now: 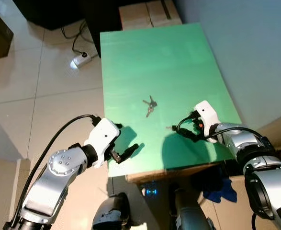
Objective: Hang keys on a hook
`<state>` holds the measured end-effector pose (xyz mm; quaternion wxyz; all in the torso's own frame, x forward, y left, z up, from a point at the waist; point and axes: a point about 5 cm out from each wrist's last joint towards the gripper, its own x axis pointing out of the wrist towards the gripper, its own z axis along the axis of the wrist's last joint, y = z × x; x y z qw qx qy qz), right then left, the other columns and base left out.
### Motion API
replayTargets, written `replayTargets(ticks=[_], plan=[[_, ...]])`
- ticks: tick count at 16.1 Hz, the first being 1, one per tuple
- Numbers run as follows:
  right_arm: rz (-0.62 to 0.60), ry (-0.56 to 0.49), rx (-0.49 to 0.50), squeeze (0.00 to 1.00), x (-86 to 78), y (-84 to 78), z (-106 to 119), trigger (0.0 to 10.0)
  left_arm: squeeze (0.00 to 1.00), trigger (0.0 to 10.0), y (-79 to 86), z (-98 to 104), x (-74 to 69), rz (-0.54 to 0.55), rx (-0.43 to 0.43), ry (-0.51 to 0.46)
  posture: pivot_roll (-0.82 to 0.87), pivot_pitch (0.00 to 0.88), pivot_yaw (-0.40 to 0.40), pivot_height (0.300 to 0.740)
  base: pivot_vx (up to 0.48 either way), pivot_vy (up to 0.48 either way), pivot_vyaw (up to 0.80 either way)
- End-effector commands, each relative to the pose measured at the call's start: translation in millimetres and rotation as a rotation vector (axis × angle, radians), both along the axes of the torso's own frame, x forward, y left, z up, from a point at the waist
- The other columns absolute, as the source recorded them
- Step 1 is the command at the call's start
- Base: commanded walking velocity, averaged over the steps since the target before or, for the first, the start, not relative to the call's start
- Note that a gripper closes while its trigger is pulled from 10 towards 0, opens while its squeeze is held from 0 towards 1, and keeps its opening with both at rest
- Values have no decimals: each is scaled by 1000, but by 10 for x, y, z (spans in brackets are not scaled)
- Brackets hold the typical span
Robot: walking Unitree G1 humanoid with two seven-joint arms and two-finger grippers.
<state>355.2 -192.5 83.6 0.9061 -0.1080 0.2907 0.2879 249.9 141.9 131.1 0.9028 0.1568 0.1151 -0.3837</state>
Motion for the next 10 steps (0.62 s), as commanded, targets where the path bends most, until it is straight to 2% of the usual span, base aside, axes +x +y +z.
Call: replayTargets(ticks=[1, 4, 9, 10], plan=[[38, 38, 30, 0, -49, 40, -66, 10000, 0, 10000, -7, -4, -37, -19, 5, 13, 8, 360, 83, 740, 0, 0, 0], [41, -15, -19, 0, -24, 47, -48, 10000, 0, 10000, -18, 10, -32, -28, 8, 18, 12, 362, 88, 740, 0, 0, 0], [116, -10, 5, 0, -42, 114, -50, 10000, 0, 10000, -29, 56, -8, -53, 0, 13, 12, 360, 95, 740, 0, 0, 0], [127, -16, 6, 0, -43, 121, -47, 9529, 0, 10000, -42, 78, -1, -57, -17, 6, 11, 359, 95, 740, 0, 0, 0]])
